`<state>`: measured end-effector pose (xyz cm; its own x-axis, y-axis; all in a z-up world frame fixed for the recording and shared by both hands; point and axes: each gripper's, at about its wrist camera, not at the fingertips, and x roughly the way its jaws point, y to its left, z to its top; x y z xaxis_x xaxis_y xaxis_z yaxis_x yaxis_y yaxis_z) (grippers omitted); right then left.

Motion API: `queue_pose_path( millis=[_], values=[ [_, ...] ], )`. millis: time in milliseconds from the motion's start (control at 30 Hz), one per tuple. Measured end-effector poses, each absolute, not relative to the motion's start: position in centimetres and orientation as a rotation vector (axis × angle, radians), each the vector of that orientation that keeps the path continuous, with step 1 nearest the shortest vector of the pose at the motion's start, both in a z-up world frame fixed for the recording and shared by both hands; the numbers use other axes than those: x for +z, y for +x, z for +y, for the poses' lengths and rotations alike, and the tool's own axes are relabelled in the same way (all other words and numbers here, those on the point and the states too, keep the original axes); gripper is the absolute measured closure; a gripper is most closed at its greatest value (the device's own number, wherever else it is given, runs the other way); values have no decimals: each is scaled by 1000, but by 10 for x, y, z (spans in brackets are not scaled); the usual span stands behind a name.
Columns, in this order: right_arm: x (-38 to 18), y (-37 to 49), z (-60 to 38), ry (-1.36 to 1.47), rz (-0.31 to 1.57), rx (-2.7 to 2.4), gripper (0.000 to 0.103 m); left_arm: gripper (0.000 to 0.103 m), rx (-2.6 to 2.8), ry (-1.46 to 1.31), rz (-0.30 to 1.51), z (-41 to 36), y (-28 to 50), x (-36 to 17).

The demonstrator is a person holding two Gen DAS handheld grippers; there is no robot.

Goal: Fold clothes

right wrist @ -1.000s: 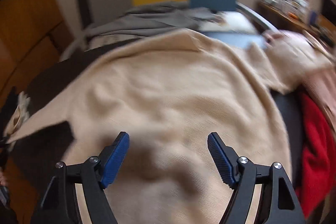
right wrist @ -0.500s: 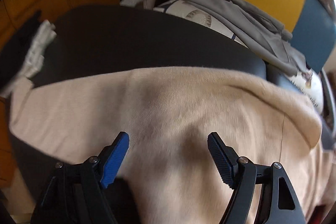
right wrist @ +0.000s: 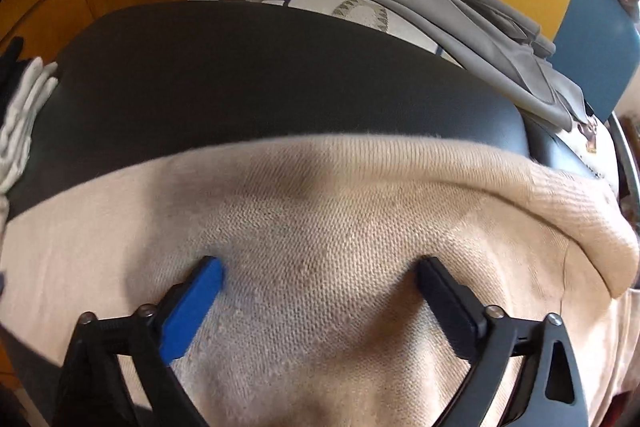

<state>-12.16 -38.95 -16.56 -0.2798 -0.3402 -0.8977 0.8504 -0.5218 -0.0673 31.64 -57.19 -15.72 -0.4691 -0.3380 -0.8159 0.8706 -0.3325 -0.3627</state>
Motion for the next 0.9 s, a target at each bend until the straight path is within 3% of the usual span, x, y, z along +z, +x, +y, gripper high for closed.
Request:
queue_pose_path(
  millis=[167,333,433,667,900],
  values=[
    [-170,-130,-423,1151,693,-1935,0,97,-1752,821,980,-584,303,-148],
    [-165,-140,-446,1161,671,-1903,0,85,-1841,755,911,-559,271,-109],
    [-147,-145,-427,1156,565,-1871,15,84,-1965,818,943,-530,250,-110],
    [-102,-135,-296,1054,532,-1907,15,83,-2248,1077,1127,-459,202,-138],
    [-105,-126,-93,1206,402,-2102,14,76,-2356,1290,1253,-386,175,-165]
  ],
)
